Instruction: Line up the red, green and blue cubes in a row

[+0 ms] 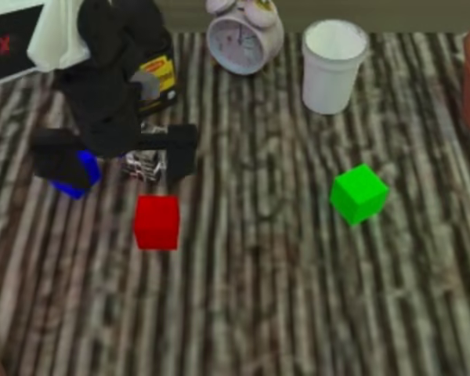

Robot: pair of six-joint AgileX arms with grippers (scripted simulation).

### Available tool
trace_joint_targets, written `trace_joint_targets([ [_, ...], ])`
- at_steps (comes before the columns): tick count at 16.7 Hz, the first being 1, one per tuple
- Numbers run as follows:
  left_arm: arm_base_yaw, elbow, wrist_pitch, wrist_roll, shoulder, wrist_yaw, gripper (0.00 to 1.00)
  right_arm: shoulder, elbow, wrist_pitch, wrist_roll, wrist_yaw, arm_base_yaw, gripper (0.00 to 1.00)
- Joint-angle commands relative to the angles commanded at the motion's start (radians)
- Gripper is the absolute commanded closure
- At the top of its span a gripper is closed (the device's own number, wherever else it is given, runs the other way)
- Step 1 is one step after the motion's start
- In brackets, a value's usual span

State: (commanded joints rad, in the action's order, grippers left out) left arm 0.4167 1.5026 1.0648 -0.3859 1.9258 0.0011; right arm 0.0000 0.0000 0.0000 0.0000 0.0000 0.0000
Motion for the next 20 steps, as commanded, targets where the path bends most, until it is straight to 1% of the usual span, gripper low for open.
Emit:
trace_joint_targets([
  [4, 0.029, 0.109, 0.066, -0.026, 0.122, 0.001, 0.0, 0.0, 0.0, 0.0, 0.0, 0.0, 0.0, 0.0],
  [10, 0.025, 0.11, 0.064, -0.026, 0.128, 0.001, 0.0, 0.0, 0.0, 0.0, 0.0, 0.0, 0.0, 0.0],
  [13, 0.027, 0.062, -0.006, -0.024, 0.154, 0.001, 0.0, 0.0, 0.0, 0.0, 0.0, 0.0, 0.0, 0.0],
  [17, 0.028, -0.036, -0.182, -0.024, 0.219, 0.001, 0.0, 0.0, 0.0, 0.0, 0.0, 0.0, 0.0, 0.0],
  [20, 0.029, -0.075, -0.241, -0.024, 0.249, 0.002, 0.0, 0.0, 0.0, 0.0, 0.0, 0.0, 0.0, 0.0],
])
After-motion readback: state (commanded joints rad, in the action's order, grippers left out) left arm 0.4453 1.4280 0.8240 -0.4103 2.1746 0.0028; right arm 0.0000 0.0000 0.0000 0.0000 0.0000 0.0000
